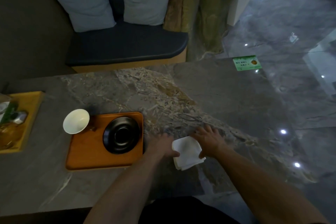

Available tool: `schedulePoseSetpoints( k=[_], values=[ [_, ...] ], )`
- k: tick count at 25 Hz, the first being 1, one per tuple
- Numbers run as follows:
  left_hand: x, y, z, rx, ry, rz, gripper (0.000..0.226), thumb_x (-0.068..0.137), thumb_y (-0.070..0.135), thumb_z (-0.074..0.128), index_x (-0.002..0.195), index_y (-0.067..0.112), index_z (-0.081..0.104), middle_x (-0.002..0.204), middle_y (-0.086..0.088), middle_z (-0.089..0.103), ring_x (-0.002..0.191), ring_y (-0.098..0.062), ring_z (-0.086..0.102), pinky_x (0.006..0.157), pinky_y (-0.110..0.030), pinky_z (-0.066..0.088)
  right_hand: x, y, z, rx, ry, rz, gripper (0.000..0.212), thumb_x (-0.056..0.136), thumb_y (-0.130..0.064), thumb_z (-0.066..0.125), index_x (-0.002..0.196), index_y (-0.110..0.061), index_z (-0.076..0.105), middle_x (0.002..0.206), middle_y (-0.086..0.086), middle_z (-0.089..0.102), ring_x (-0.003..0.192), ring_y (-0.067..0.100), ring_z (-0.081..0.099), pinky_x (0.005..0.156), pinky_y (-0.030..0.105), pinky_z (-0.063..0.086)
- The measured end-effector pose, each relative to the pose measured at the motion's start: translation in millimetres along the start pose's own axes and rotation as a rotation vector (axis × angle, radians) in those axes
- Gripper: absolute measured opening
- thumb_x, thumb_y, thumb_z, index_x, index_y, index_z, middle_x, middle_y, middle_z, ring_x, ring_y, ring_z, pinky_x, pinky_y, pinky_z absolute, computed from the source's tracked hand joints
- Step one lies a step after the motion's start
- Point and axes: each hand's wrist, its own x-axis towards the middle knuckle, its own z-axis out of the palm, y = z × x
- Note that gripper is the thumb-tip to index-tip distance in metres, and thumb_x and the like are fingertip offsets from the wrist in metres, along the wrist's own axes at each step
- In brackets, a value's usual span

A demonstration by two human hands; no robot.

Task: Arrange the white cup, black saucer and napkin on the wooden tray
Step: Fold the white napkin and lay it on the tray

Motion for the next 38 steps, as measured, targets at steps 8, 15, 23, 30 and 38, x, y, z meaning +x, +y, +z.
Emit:
schedulePoseSetpoints(
  k=[8,15,23,30,38],
  values=[
    [2,8,19,-0.127,0.181,-0.083,0.06,0.082,0.043,0.07,0.132,0.022,0.045,0.139,-0.008,0.045,0.129,-0.028,0.043,0.101,-0.043,0.043,4,0,15,0.087,0.117,-0.059,0.091,0.067,-0.036,0.084,0.14,-0.032,0.03,0.149,0.003,0.032,0.136,0.03,0.026,0.113,0.052,0.023],
    [-13,16,19,-0.31,0.214,-0.181,0.025,0.083,0.037,0.065,0.102,0.027,0.05,0.115,-0.003,0.059,0.117,-0.026,0.049,0.099,-0.047,0.036,-14,-1,28,0.426,0.176,-0.038,0.069,0.075,-0.029,0.075,0.128,-0.038,0.031,0.135,-0.003,0.053,0.122,0.021,0.049,0.099,0.042,0.039],
    [-43,-6,17,-0.935,0.246,-0.102,0.031,0.08,0.018,0.074,0.1,0.021,0.05,0.098,-0.003,0.062,0.094,-0.022,0.061,0.081,-0.039,0.051,-39,-5,15,1.004,0.212,0.006,0.031,0.08,-0.012,0.074,0.104,-0.012,0.055,0.105,0.01,0.064,0.098,0.026,0.063,0.086,0.044,0.053],
    [-97,-22,2,-1.593,0.268,0.017,0.019,0.089,0.005,0.064,0.104,0.012,0.056,0.104,-0.011,0.06,0.094,-0.027,0.057,0.071,-0.038,0.047,-59,-32,-12,1.502,0.242,-0.057,0.022,0.086,-0.015,0.071,0.104,-0.021,0.059,0.111,0.004,0.062,0.099,0.021,0.065,0.078,0.043,0.061],
    [-152,-52,-3,-1.745,0.336,0.038,0.038,0.079,0.028,0.072,0.114,0.019,0.059,0.119,-0.012,0.062,0.11,-0.032,0.061,0.083,-0.046,0.056,-48,-83,-31,1.694,0.263,-0.092,0.03,0.09,-0.013,0.065,0.112,-0.031,0.055,0.116,0.004,0.064,0.104,0.025,0.064,0.076,0.046,0.061]
  ],
)
